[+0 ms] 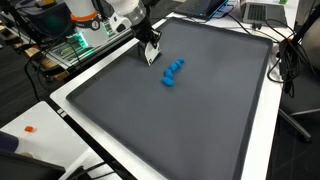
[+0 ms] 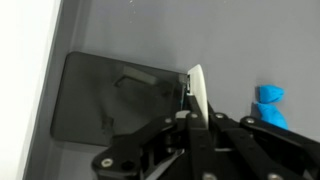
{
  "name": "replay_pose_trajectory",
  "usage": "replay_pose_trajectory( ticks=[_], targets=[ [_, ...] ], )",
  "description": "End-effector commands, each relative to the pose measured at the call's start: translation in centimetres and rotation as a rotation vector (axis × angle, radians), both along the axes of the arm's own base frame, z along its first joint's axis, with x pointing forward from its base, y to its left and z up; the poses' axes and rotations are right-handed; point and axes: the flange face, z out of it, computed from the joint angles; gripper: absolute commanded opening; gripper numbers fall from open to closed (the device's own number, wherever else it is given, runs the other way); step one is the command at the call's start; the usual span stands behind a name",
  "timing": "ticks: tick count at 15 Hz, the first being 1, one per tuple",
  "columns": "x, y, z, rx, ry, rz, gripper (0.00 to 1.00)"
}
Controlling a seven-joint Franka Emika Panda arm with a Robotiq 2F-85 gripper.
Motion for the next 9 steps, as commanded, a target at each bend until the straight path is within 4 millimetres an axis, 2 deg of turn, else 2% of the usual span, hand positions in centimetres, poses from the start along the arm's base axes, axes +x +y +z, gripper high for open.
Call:
replay_pose_trajectory(
  ticks=[1, 9],
  targets=[
    [-0.38, -0.34, 0.58, 0.001, -0.001, 0.008, 0.01],
    [-0.56, -0.10, 0.85, 0.010, 0.015, 0.026, 0.01]
  ],
)
